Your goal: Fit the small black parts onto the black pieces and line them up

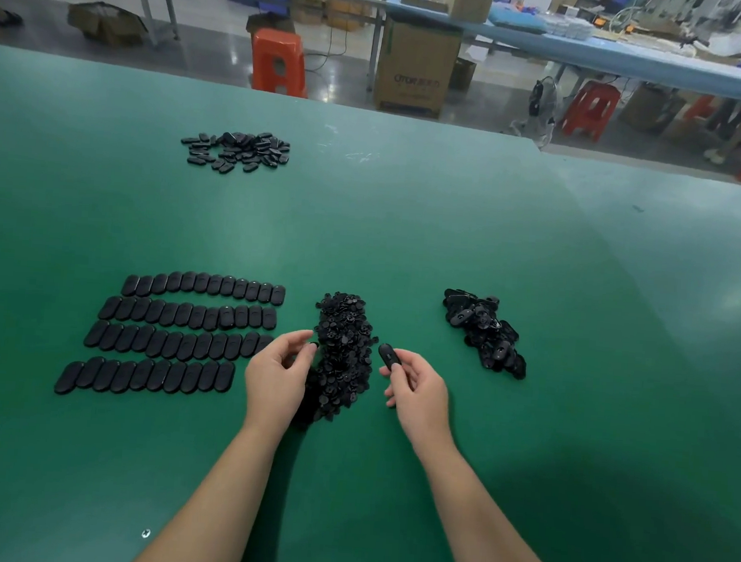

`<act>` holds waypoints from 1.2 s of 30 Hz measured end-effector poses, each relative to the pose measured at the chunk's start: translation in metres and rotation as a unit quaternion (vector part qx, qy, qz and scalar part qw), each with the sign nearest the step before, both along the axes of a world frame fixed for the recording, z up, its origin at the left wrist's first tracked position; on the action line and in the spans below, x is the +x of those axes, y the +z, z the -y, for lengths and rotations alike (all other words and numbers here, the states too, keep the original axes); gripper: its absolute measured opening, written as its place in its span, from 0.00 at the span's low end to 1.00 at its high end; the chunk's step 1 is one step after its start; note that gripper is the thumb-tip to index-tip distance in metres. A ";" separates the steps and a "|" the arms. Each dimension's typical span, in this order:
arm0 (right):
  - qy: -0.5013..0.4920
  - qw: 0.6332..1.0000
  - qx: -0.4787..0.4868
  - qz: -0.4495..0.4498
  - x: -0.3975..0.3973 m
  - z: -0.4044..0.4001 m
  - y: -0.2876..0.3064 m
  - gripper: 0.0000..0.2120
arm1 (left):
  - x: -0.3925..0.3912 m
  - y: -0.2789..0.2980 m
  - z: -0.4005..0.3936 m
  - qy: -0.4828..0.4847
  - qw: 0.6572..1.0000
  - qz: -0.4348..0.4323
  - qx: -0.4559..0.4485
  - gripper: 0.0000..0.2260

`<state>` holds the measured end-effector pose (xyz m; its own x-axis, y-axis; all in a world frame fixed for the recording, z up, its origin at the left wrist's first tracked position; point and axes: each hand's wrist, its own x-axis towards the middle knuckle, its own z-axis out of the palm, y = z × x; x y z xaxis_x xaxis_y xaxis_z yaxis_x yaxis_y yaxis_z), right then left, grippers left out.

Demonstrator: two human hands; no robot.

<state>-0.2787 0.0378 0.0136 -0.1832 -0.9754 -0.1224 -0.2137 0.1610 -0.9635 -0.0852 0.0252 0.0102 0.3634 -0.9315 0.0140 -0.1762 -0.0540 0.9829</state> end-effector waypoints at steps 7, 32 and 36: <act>-0.009 0.999 -0.019 -0.035 0.003 -0.007 -0.003 0.11 | 0.003 -0.001 0.002 0.018 0.999 -0.038 0.006 0.08; -0.010 0.999 -0.030 -0.026 0.000 -0.001 -0.011 0.13 | -0.038 0.037 0.003 -0.162 0.975 0.153 0.006 0.09; -0.011 0.999 -0.035 -0.025 -0.001 -0.001 -0.013 0.11 | -0.058 0.038 0.005 -0.174 0.970 0.167 0.043 0.05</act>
<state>-0.2793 0.0388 0.0003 -0.2095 -0.9768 -0.0449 -0.2583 0.0996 -0.9609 -0.1434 0.0198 0.0483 0.0163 -0.9998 -0.0071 -0.5065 -0.0143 0.8621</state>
